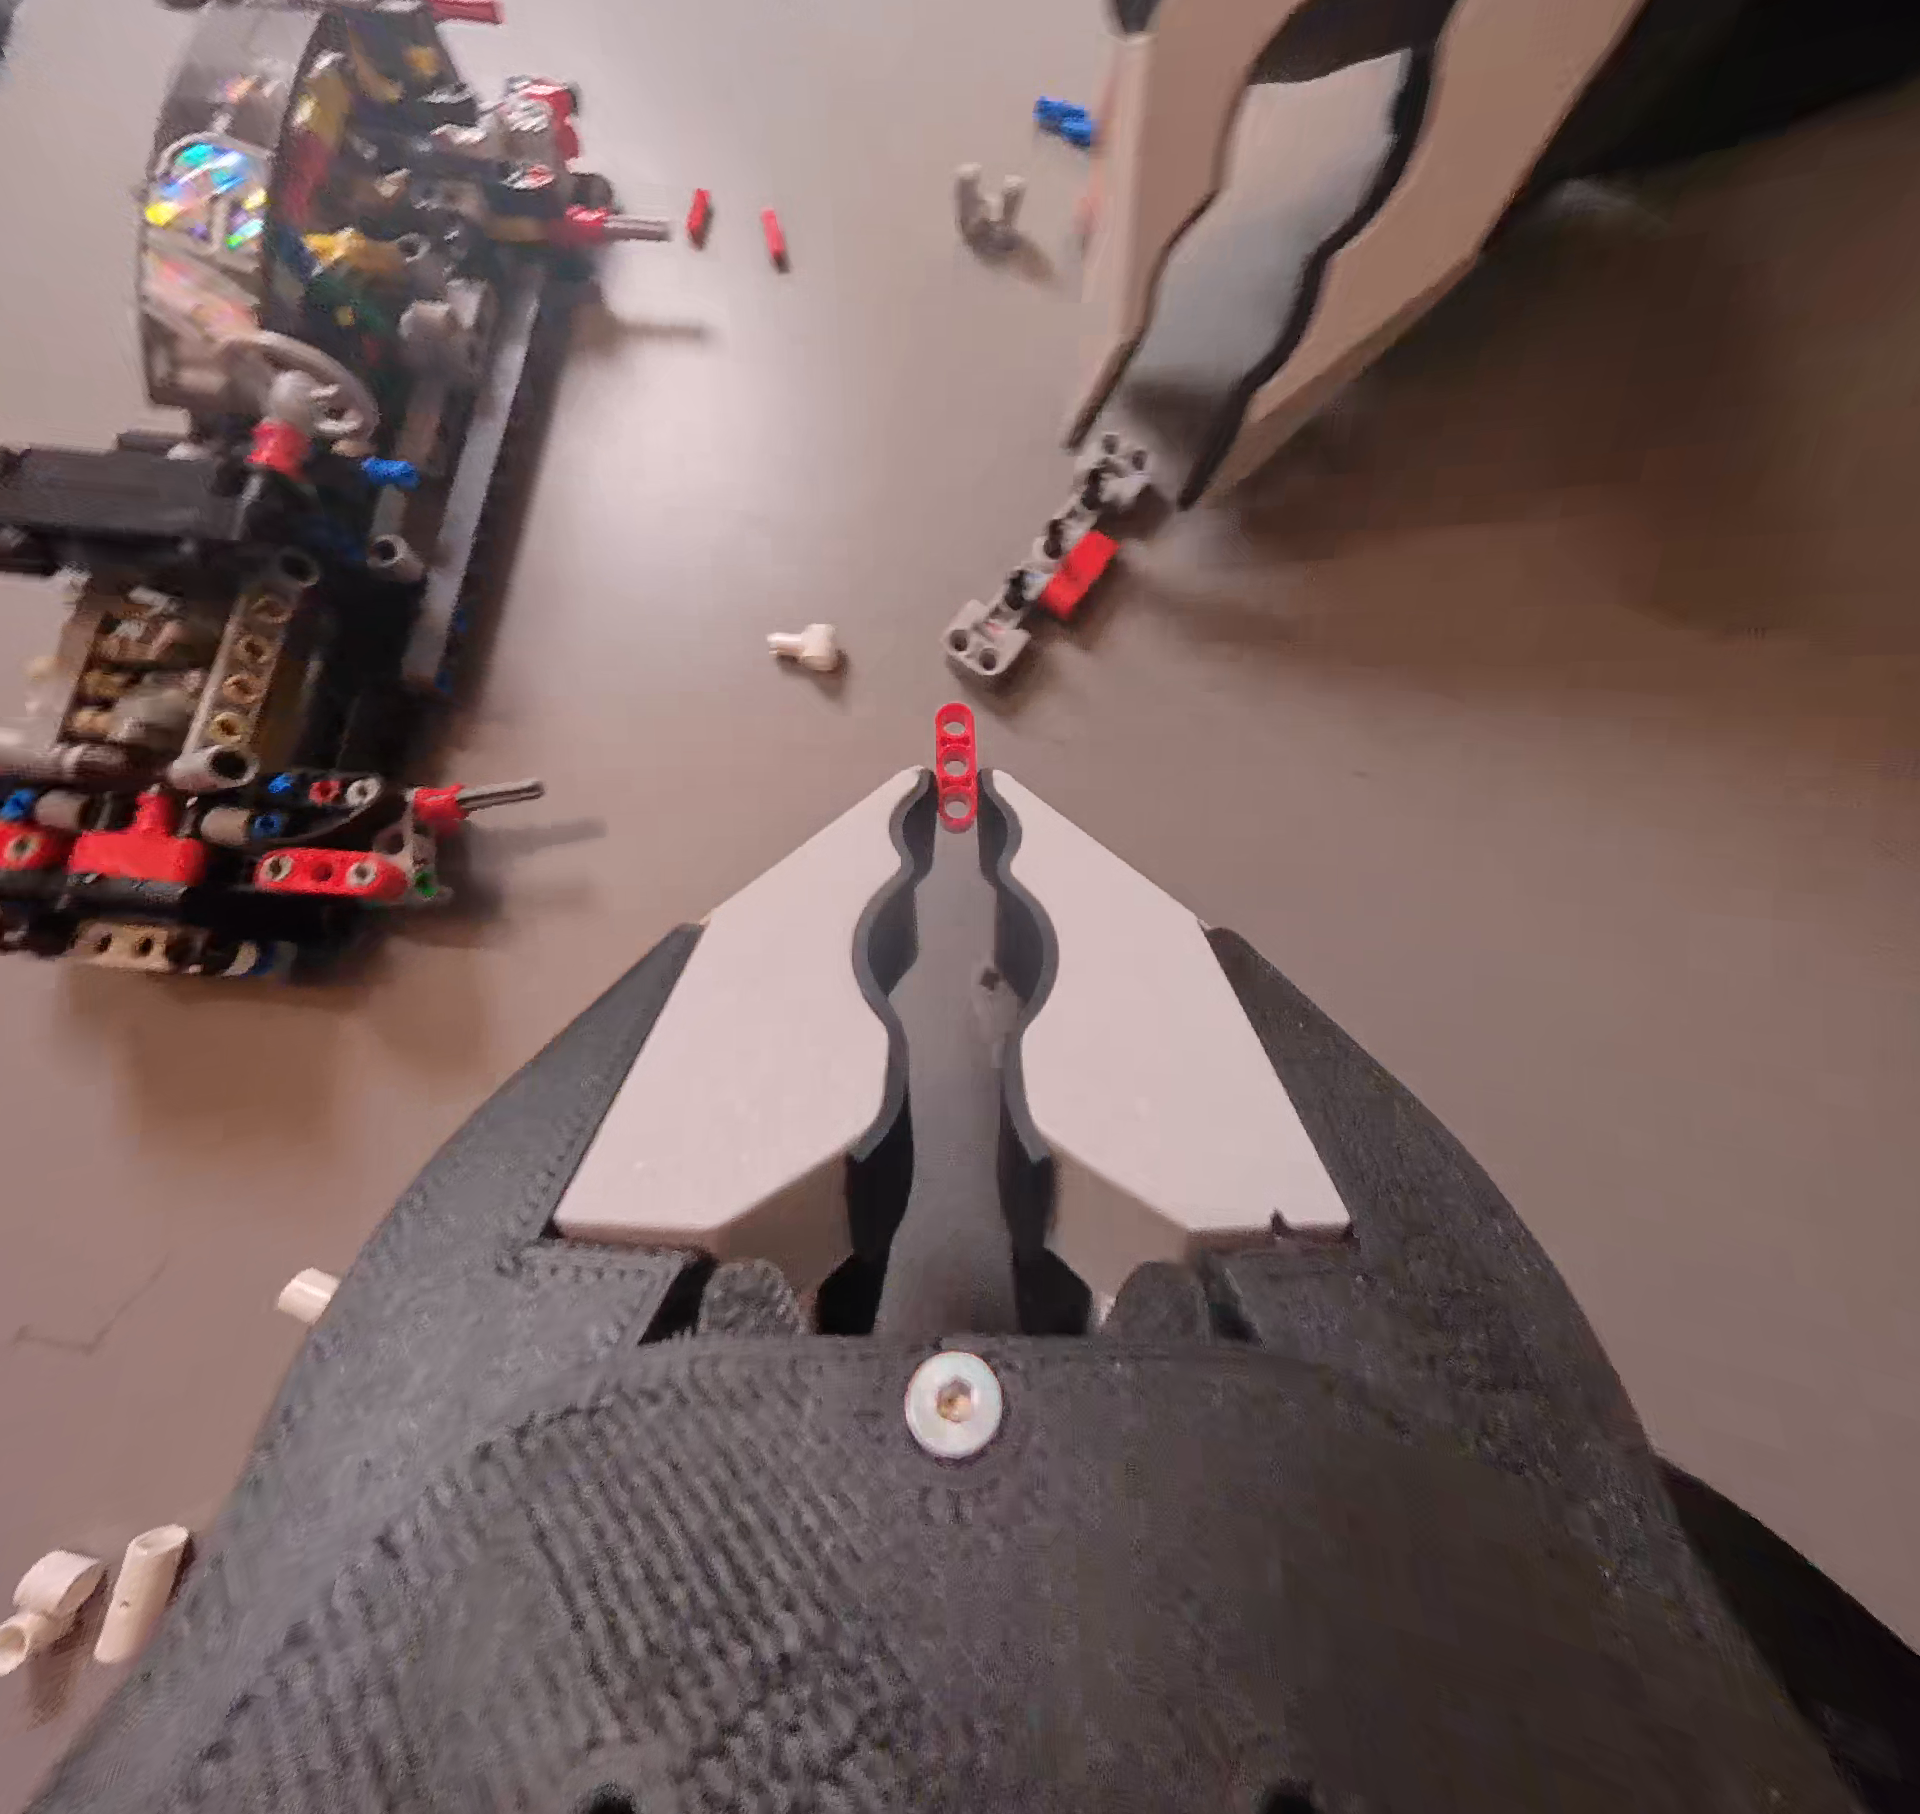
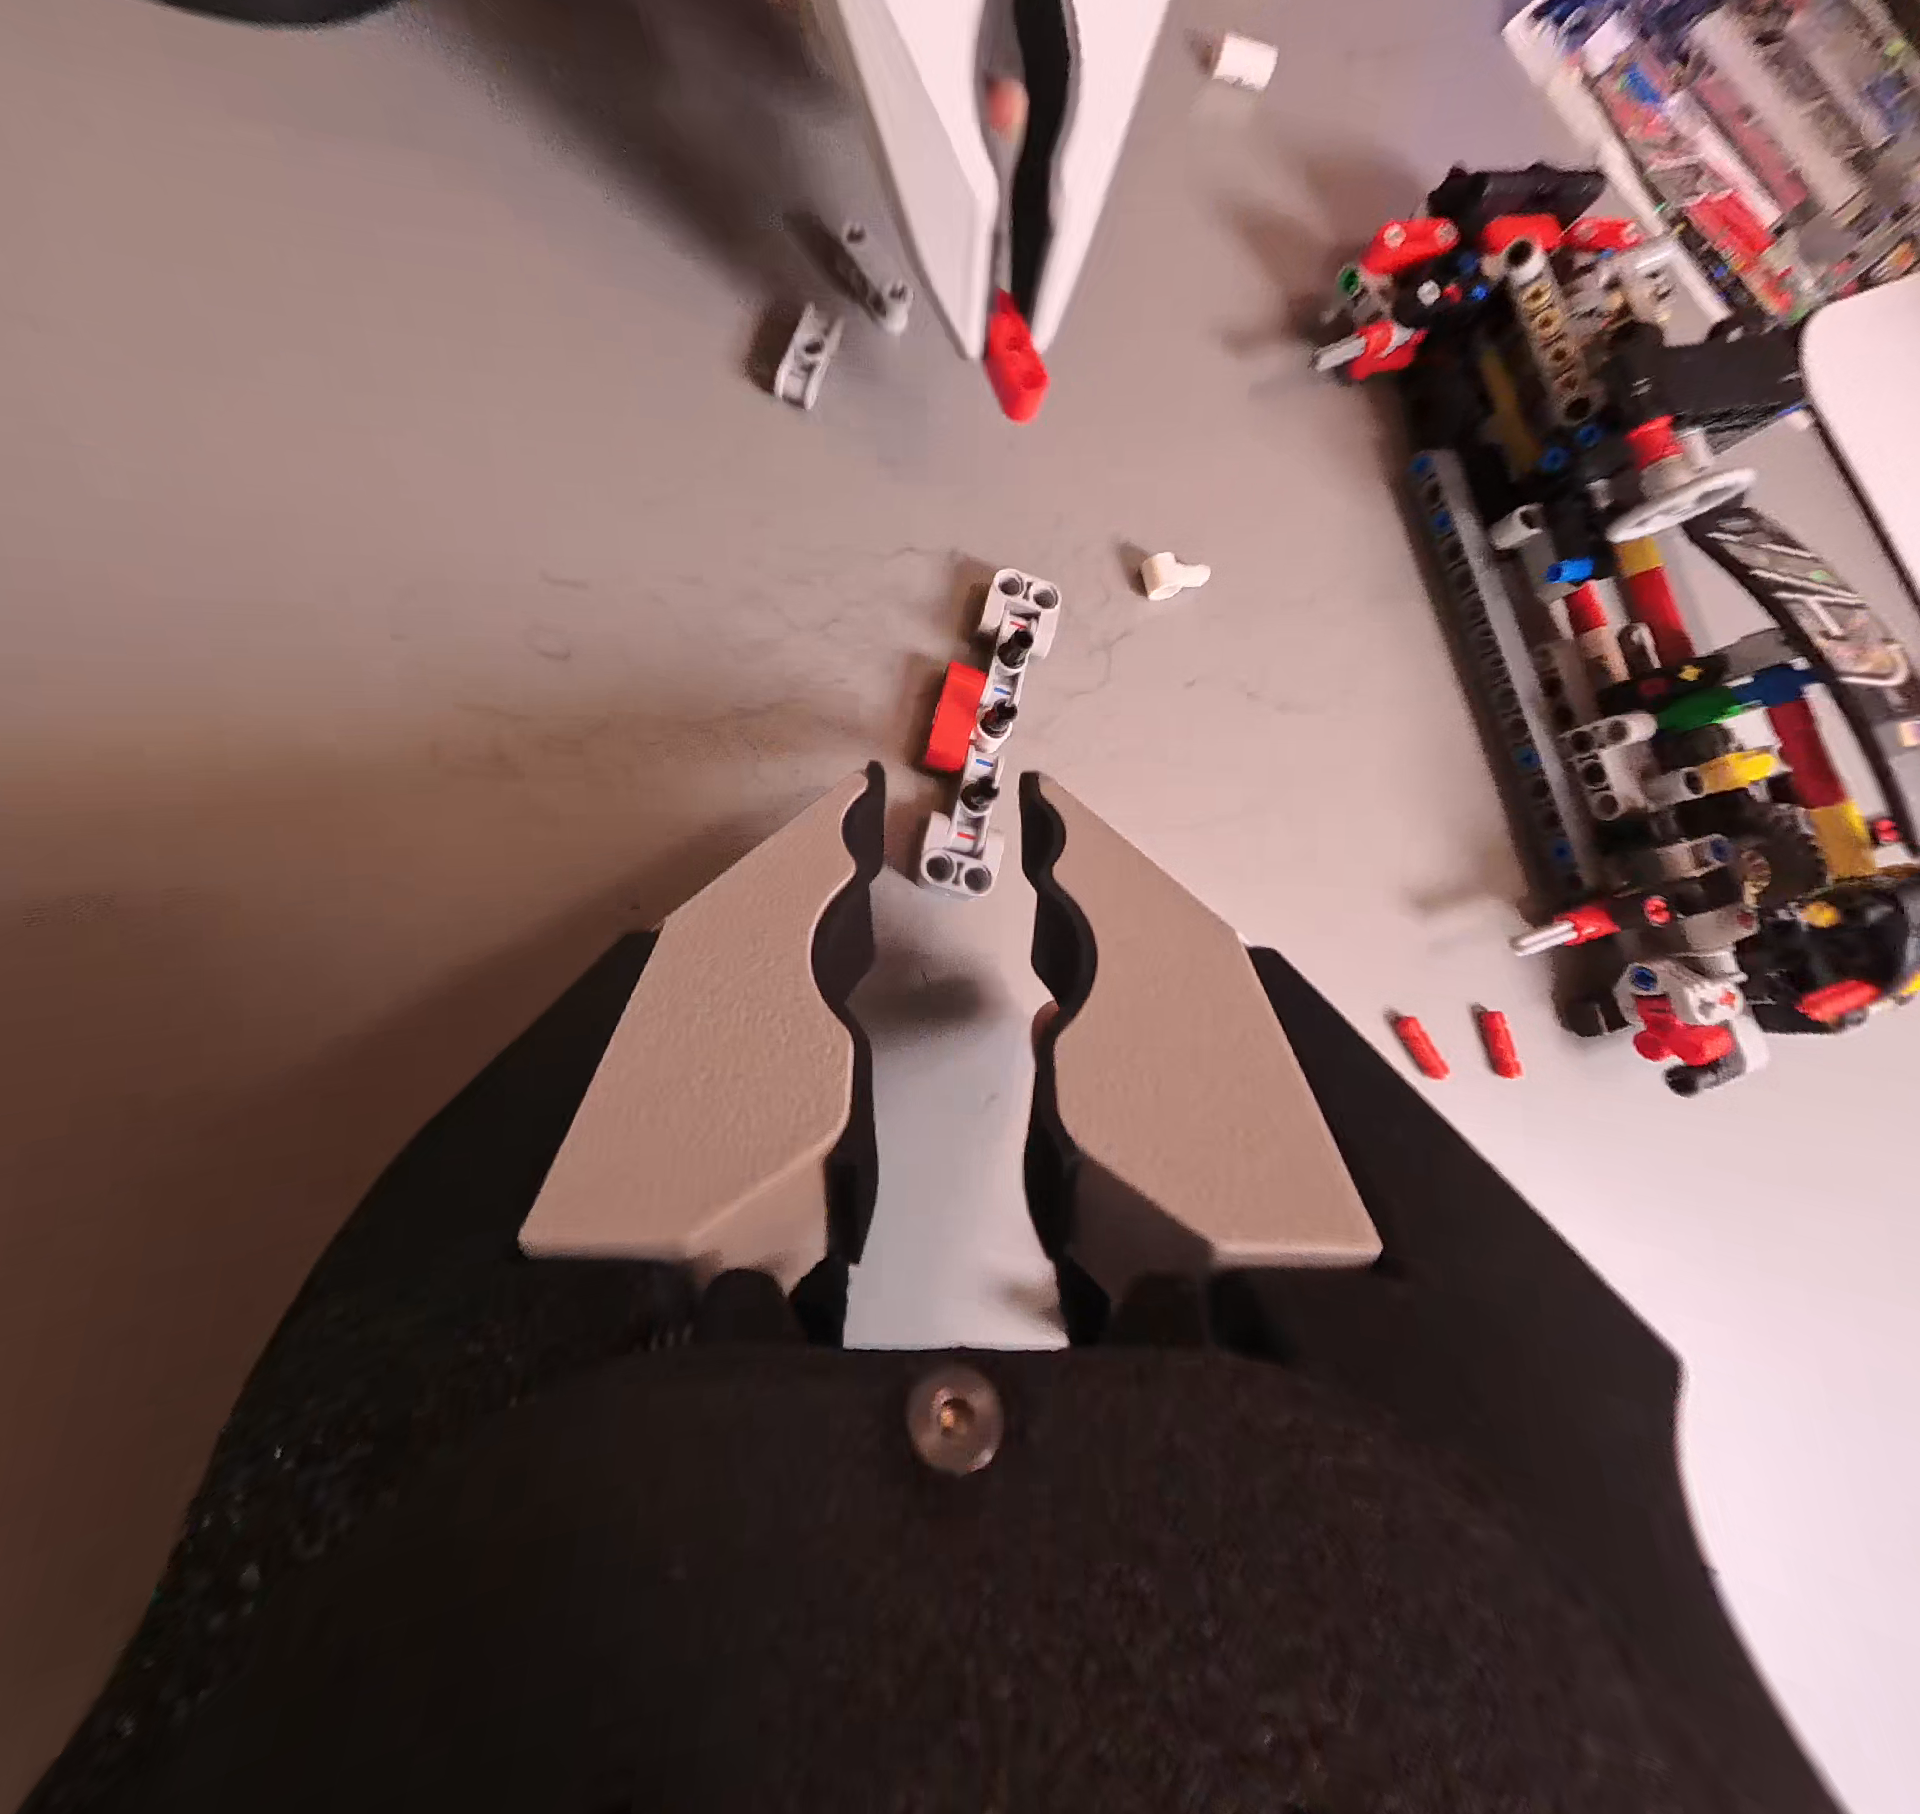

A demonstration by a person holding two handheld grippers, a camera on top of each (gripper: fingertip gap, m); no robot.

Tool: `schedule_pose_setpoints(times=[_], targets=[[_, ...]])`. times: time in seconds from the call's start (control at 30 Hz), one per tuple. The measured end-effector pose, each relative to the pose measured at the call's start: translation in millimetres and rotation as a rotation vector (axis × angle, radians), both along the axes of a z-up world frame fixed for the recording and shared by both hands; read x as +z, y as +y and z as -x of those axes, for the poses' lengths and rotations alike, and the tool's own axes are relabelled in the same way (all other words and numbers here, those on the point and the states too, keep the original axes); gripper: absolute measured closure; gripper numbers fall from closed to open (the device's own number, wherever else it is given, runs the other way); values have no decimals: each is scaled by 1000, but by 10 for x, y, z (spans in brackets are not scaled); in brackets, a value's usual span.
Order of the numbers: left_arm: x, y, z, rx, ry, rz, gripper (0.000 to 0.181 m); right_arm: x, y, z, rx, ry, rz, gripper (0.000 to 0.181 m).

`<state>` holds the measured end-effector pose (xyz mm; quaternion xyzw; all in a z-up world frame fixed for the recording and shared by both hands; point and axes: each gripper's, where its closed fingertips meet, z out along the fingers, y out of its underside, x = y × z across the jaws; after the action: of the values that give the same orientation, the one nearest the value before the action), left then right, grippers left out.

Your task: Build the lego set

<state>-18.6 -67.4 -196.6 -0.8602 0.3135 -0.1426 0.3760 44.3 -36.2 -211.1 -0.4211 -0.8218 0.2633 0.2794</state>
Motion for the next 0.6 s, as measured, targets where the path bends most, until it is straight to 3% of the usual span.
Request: schedule_pose_setpoints(times=[0.23, 0.37, 0.6], targets=[[-114, -221, -462, -209, 19, 36, 176, -118, 129, 80, 55, -160, -65, 171], [-214, -187, -545, -213, 29, 40, 176, -121, 313, 207, 109, -169, -157, 171], [-266, -79, -541, -176, 71, -2, 176, -15, 509, 340, 91, -109, -134, 160]])
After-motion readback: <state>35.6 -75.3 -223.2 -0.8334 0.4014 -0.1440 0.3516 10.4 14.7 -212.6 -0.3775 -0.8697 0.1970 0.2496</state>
